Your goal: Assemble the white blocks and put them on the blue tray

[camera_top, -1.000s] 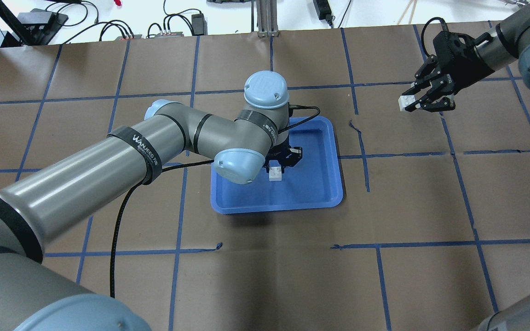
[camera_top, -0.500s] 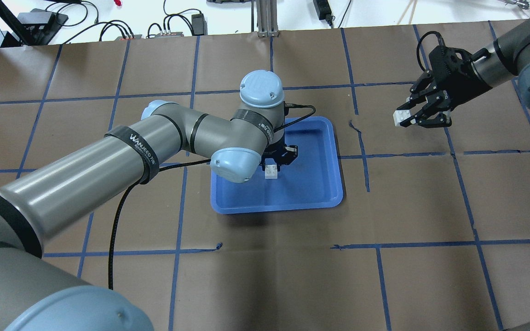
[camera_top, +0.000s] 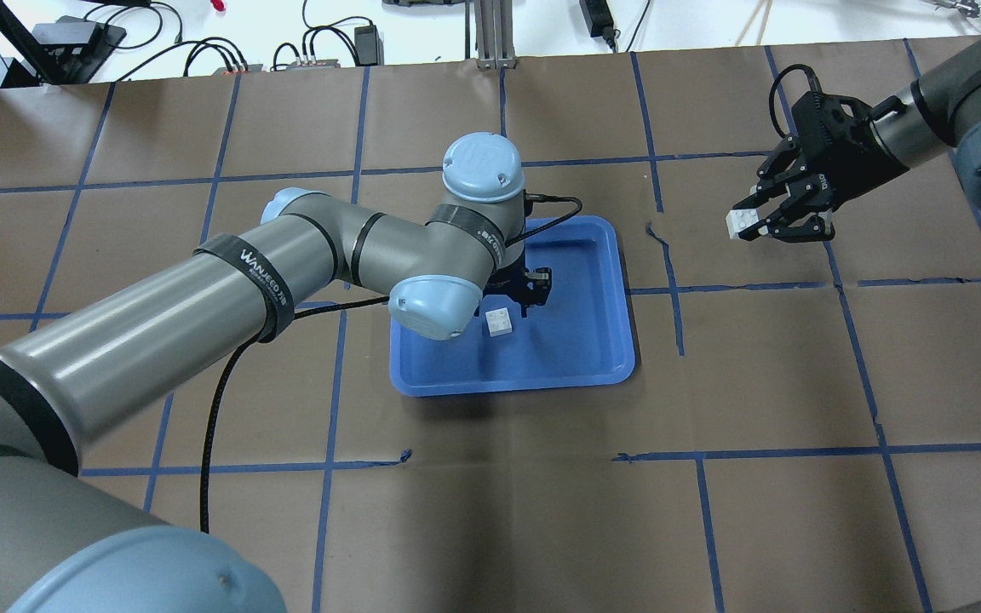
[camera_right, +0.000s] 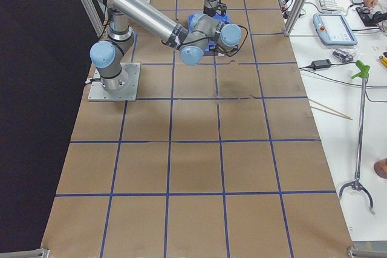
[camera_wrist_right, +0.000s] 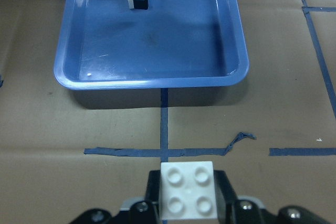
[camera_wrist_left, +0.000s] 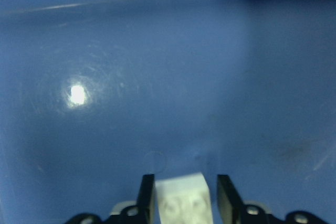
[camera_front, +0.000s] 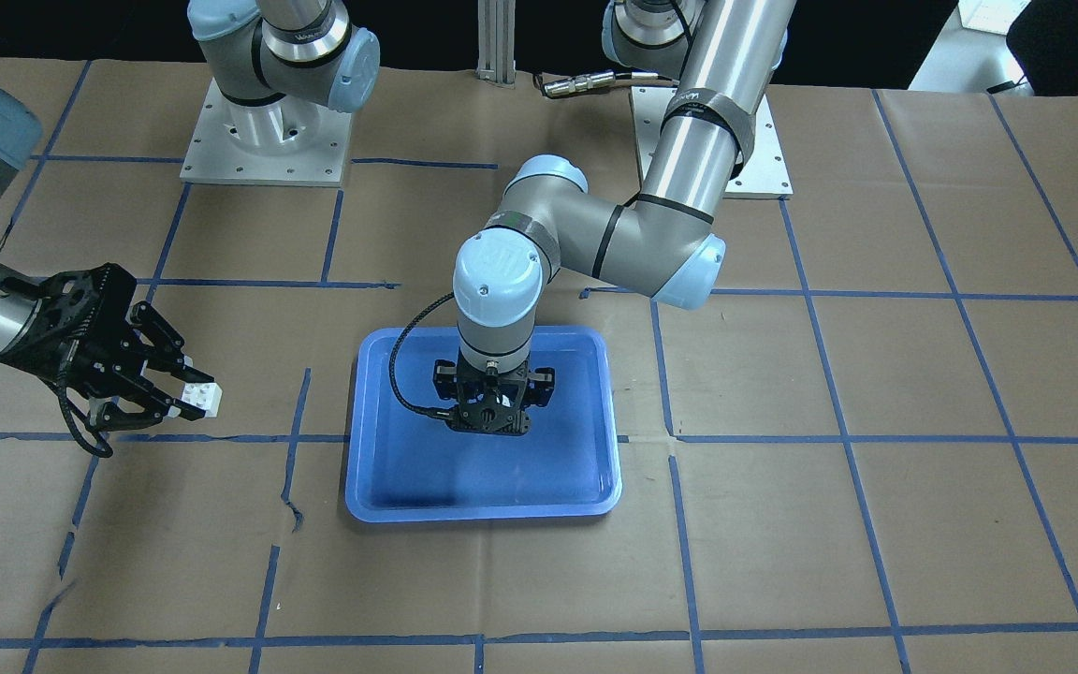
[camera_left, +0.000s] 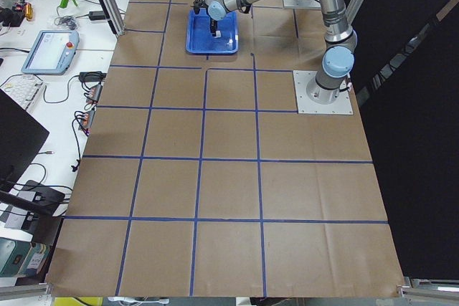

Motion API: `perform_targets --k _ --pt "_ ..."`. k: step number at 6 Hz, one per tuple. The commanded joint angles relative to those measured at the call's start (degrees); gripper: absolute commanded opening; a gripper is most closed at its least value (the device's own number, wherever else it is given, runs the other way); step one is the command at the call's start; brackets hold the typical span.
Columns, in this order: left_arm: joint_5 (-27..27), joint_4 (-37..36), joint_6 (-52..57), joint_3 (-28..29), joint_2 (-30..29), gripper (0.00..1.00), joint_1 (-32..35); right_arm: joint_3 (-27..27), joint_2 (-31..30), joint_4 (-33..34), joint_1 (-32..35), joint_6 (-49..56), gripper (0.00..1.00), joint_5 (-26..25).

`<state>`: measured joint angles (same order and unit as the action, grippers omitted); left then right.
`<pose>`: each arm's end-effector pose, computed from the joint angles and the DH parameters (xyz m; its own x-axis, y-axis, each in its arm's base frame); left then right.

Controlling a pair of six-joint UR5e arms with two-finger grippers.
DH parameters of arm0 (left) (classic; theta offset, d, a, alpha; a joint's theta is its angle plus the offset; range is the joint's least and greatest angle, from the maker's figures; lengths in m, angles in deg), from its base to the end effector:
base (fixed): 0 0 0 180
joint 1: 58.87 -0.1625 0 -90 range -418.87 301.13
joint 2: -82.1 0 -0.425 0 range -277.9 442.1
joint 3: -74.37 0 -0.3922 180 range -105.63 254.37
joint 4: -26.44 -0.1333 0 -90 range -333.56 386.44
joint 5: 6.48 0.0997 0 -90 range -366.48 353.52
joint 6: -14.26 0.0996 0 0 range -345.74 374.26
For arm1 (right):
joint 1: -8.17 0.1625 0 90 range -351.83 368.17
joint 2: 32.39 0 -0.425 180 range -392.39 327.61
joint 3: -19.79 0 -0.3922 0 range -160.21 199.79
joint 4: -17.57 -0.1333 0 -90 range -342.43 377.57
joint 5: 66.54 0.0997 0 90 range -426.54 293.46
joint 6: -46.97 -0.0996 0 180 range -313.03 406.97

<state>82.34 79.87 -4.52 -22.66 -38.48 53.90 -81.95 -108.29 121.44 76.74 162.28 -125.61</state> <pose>-0.3666 -0.5237 0.1877 -0.9975 0.0692 0.0137 0.0695 0.9973 0.0238 -0.0242 -0.5667 0.2995 0.0016 -0.9996 0.0275 -0.8394 -0.0163 -0.5432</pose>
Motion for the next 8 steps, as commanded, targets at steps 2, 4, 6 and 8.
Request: perform_targets --k 2,4,6,8 --pt "0.2 0.4 0.2 1.7 2.8 0.96 -0.5 -0.5 -2.1 -0.9 -0.3 0.1 0.27 -0.3" --pt "-0.5 10.1 0.5 2.1 13.9 0.99 -5.6 -1.8 -3.4 -0.7 0.1 -0.2 0.27 0.1" --pt "-0.6 30.7 9.8 3.2 28.5 0.99 -13.1 -3.6 -3.1 -0.1 0.9 -0.5 0.28 5.6" --pt "-0.4 39.5 12.8 8.8 32.9 0.99 -17.8 -6.6 -1.4 10.2 7.9 -10.8 0.28 7.5"
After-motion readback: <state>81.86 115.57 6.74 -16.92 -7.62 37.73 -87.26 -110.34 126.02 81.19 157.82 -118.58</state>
